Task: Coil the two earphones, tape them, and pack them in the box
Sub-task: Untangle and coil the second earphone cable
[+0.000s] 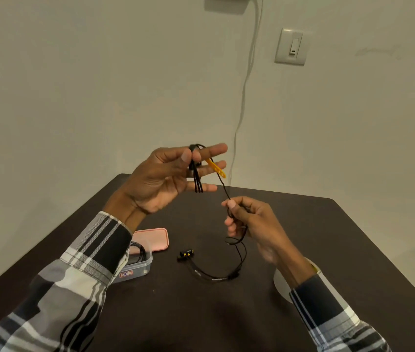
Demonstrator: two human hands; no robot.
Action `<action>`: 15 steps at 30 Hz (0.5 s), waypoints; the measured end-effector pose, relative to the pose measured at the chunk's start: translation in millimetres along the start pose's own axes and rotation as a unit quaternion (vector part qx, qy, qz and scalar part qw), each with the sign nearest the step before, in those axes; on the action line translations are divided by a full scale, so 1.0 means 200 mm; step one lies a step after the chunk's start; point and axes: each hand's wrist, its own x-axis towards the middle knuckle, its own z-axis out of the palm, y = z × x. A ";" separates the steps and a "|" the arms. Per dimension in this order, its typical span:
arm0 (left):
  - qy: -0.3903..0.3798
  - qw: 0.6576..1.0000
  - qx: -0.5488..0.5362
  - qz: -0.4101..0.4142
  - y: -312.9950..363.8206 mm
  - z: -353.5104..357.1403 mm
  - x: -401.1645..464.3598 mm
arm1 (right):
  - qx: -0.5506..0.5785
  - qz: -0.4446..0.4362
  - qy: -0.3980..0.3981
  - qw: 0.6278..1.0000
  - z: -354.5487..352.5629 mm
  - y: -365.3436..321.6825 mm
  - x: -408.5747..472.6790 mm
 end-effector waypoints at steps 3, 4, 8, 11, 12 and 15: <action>0.035 0.999 -0.013 0.016 0.00 0.00 0.00 | 0.020 0.010 0.022 1.000 0.02 0.01 -0.01; 0.045 0.999 -0.015 0.021 0.00 -0.01 0.00 | 0.017 0.013 0.038 0.999 0.02 0.02 -0.01; 0.073 0.996 -0.013 0.047 0.01 -0.03 0.01 | 0.022 0.011 0.077 0.997 0.00 0.06 -0.02; 0.115 0.991 -0.016 0.063 0.03 -0.05 0.01 | 0.070 0.006 0.069 0.995 -0.01 0.06 -0.02; 0.129 0.989 -0.014 0.067 0.04 -0.06 0.01 | 0.081 0.003 0.068 0.994 -0.02 0.06 -0.02; 0.158 0.985 -0.009 0.071 0.04 -0.09 0.01 | 0.092 0.001 0.066 0.994 -0.03 0.08 -0.01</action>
